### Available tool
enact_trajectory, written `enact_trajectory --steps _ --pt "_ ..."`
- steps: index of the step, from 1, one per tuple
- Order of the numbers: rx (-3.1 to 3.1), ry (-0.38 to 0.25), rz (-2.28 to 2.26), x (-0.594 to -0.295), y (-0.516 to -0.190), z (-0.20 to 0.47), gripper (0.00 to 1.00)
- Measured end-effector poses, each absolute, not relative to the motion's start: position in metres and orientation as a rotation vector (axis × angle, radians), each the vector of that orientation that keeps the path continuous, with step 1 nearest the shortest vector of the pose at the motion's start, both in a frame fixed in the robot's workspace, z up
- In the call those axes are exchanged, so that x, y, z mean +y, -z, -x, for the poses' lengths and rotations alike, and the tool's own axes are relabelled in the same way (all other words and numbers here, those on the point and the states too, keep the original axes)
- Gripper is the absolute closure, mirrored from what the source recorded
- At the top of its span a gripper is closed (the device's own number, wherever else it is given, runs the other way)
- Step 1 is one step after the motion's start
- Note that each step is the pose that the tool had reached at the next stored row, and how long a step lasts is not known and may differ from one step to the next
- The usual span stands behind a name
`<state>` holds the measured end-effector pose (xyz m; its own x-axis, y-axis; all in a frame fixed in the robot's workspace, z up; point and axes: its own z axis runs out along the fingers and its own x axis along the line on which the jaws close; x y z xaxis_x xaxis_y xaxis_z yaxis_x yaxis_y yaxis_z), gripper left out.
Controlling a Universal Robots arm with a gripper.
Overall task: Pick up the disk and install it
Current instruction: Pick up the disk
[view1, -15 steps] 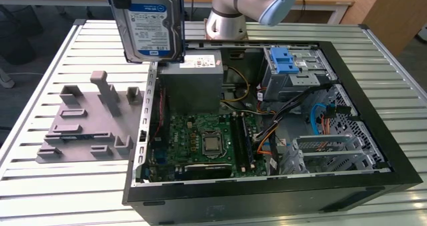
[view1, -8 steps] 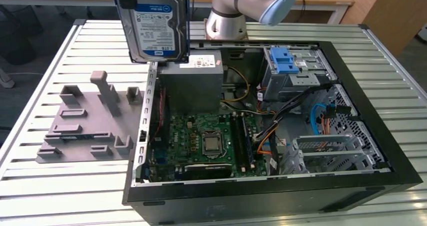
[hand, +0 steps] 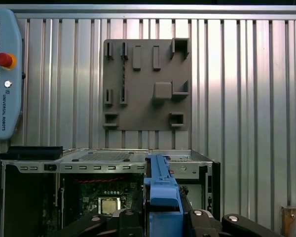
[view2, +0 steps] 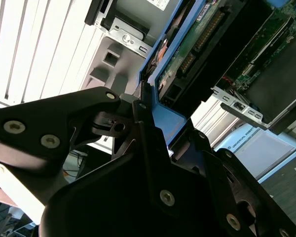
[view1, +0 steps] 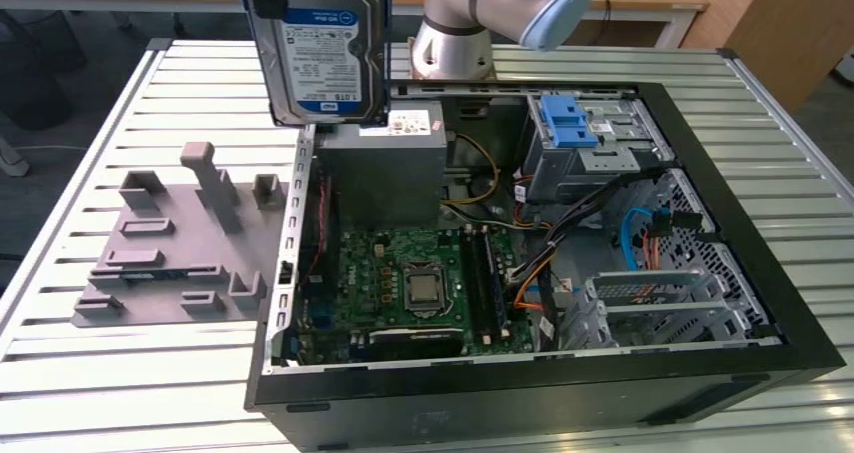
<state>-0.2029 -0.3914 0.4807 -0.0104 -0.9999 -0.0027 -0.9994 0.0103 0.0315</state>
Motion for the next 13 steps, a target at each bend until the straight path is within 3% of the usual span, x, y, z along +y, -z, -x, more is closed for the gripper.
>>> enact_trajectory --steps 13 --pt "-2.218 0.038 -2.196 -0.391 -0.48 0.19 0.64"
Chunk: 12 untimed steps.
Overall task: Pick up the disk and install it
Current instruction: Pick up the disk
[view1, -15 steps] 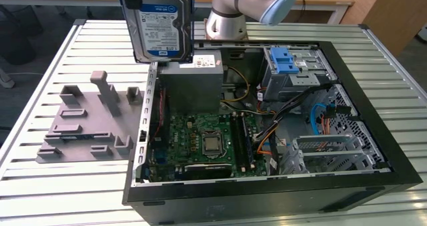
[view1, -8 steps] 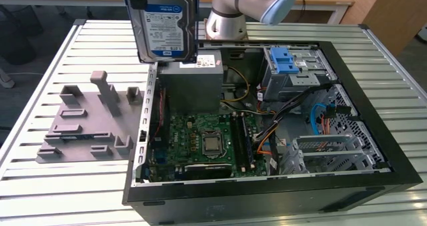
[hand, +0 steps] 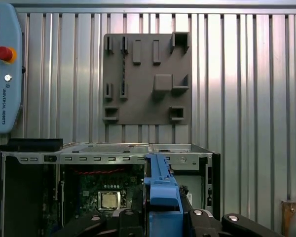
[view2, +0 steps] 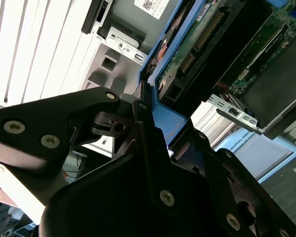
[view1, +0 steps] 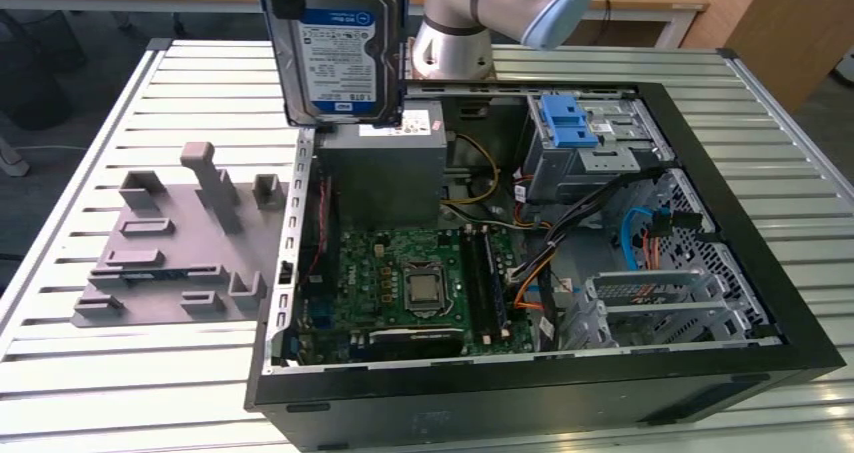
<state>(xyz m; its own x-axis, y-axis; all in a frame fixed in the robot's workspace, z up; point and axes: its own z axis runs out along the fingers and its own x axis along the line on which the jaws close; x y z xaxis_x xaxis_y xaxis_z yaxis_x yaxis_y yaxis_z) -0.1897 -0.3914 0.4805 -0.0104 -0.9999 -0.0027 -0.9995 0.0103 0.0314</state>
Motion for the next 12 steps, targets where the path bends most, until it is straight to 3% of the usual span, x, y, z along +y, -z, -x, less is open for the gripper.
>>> enact_trajectory --steps 12 --pt "-2.218 0.038 -2.195 -0.392 -0.48 0.176 0.64"
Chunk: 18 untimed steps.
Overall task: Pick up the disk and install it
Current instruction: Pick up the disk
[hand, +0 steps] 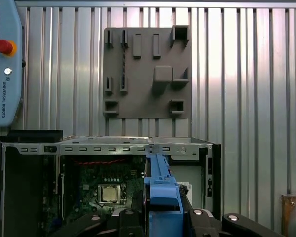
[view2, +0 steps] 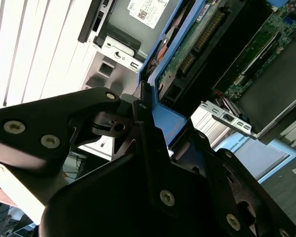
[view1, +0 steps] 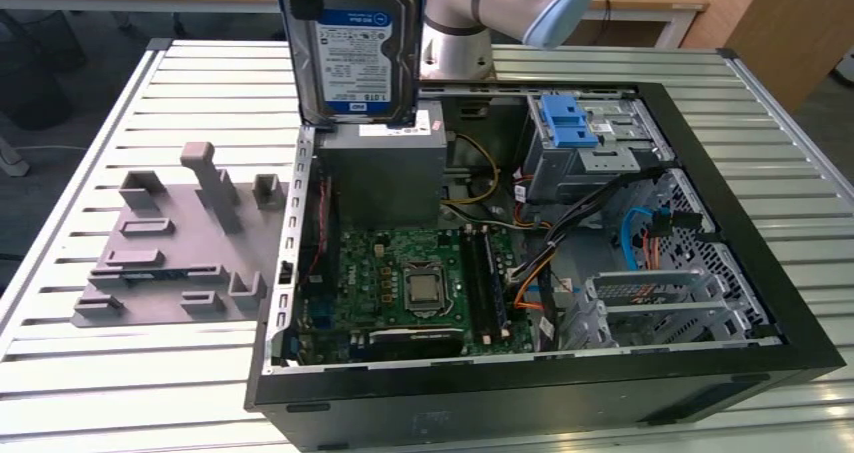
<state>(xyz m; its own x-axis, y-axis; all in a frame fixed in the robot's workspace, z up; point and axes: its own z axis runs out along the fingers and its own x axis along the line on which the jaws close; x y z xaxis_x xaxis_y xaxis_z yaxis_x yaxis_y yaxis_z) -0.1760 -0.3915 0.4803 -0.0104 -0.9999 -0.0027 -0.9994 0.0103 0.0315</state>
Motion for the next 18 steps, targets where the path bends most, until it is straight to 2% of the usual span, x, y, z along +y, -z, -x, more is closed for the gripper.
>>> enact_trajectory --steps 18 --pt "-2.218 0.038 -2.196 -0.392 -0.48 0.158 0.64"
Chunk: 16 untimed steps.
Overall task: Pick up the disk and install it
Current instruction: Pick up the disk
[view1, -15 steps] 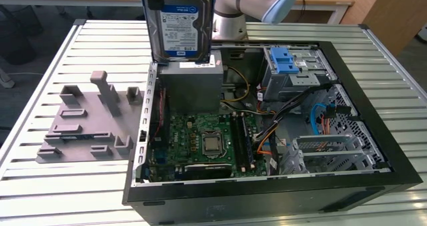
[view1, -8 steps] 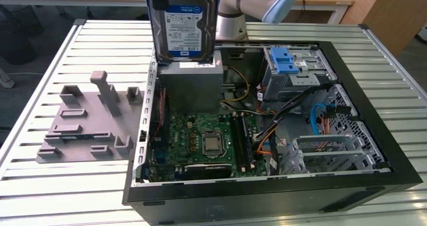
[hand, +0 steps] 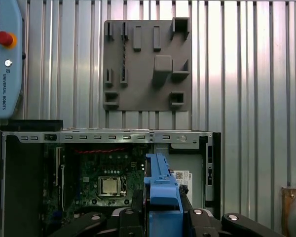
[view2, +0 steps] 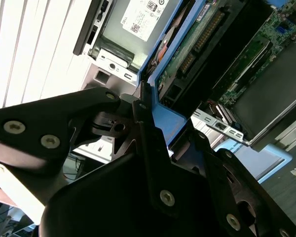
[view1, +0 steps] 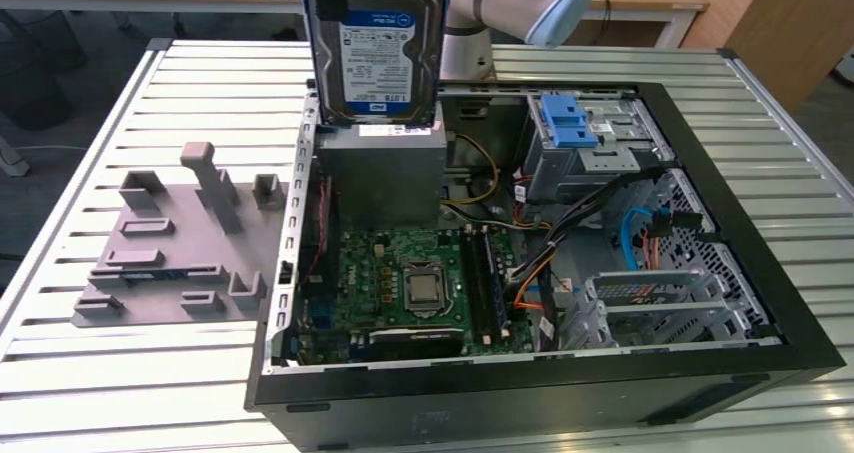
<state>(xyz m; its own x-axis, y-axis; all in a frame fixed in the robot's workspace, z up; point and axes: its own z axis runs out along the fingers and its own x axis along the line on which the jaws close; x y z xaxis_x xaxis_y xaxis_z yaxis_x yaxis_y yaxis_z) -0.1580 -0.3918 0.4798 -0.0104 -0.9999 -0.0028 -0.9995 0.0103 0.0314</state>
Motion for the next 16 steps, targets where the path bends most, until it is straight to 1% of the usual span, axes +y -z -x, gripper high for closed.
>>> enact_trajectory --steps 16 --pt "-2.218 0.038 -2.195 -0.392 -0.48 0.144 0.64"
